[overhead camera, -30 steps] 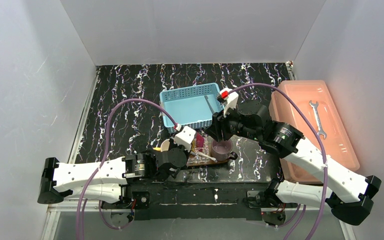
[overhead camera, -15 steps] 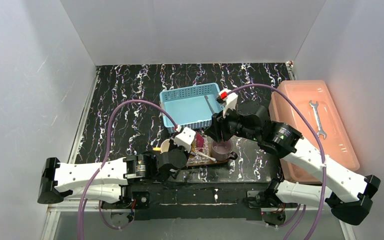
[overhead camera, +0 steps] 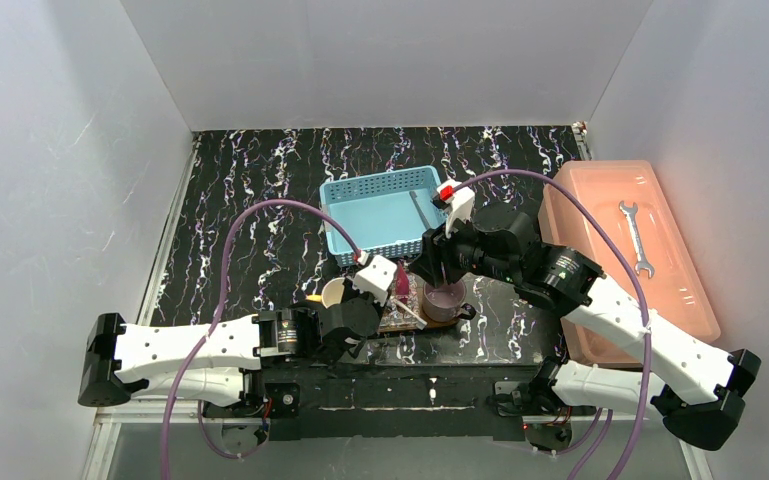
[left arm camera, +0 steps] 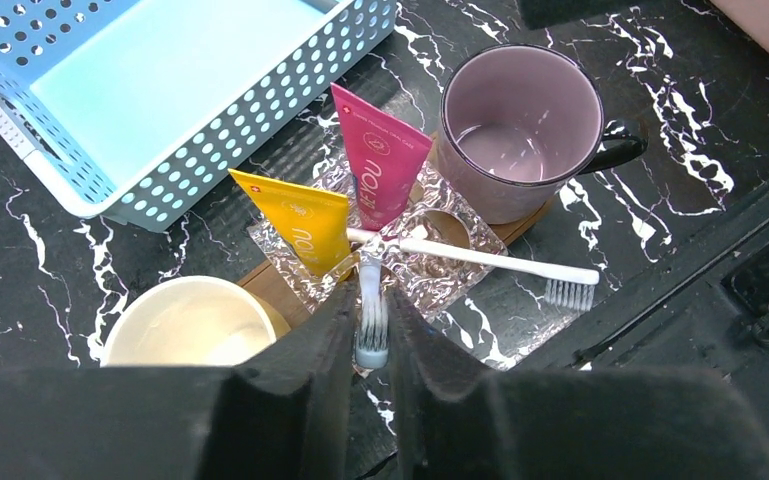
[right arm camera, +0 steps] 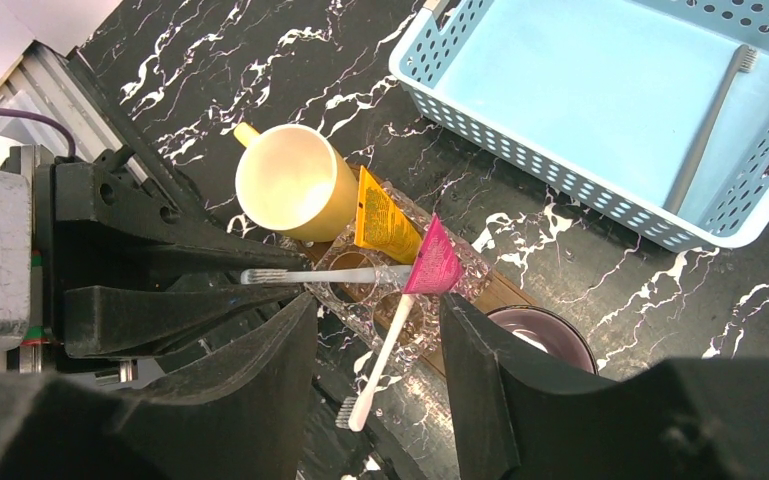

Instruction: Prepare toiletry sets of a toothbrush and toothpaste on the tray

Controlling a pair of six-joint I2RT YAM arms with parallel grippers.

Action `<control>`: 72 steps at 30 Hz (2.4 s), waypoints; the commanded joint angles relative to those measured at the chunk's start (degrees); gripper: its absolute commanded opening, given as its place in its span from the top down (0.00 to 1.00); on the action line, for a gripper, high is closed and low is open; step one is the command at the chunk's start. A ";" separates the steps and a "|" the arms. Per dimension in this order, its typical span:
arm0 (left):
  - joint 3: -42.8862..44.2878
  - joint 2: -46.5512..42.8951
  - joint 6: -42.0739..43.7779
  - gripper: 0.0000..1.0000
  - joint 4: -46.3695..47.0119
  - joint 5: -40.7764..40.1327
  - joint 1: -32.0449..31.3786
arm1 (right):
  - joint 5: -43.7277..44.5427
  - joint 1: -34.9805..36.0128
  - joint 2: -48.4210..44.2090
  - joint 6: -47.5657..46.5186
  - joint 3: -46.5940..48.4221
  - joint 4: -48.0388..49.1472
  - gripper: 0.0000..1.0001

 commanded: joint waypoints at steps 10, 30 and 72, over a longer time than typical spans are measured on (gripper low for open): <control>2.00 -1.47 0.79 0.57 -1.40 0.56 -0.33 | 0.94 -0.05 -0.61 0.44 0.46 2.30 0.43; 16.42 -2.34 6.79 0.03 -13.62 1.88 -0.26 | 6.62 -0.05 1.93 -2.39 4.24 0.65 0.31; 14.70 -15.60 7.04 0.02 -21.89 25.60 52.67 | -1.25 -33.98 -6.88 -2.73 -1.71 7.71 0.02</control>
